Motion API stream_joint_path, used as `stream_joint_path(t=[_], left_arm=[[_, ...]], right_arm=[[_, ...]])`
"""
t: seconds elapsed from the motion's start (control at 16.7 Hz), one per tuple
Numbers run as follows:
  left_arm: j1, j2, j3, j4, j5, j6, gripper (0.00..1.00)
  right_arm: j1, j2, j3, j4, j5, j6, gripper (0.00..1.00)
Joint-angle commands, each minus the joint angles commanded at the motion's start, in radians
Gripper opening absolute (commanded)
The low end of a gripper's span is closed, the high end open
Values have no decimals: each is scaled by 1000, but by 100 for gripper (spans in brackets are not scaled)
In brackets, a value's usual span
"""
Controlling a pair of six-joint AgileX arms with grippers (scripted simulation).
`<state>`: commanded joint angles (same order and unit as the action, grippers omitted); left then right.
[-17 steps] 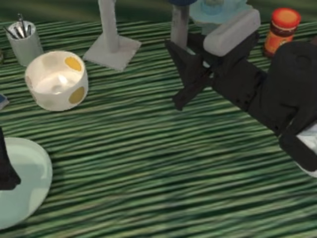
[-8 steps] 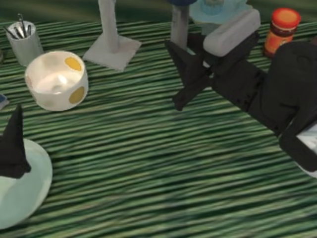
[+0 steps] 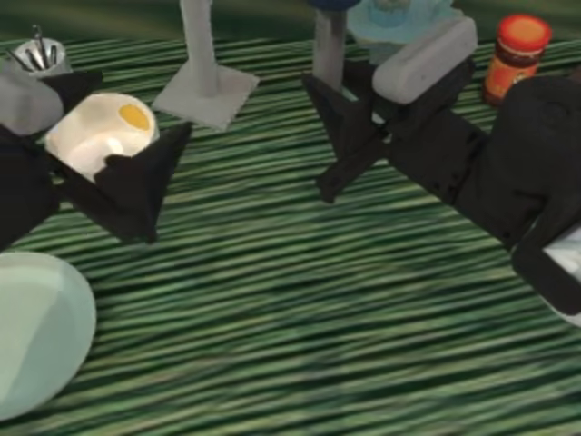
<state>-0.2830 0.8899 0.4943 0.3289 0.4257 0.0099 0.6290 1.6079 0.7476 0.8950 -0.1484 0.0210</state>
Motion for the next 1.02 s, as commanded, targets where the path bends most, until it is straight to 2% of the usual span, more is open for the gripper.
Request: stream_joint_path(t=[0.24,0.42,0.78,1.02], left_arm=[[-74,220,135,92,111,4,100],[-102,294,191,132,153,8,100],[-101,298,194,134,153,8,100],[-158,415,287,167,104,6,100]], right_arm=[[0,0,0,0,0,0,0],[0,0,0,0,0,0,0],[0,0,0,0,0,0,0],[0,0,0,0,0,0,0]])
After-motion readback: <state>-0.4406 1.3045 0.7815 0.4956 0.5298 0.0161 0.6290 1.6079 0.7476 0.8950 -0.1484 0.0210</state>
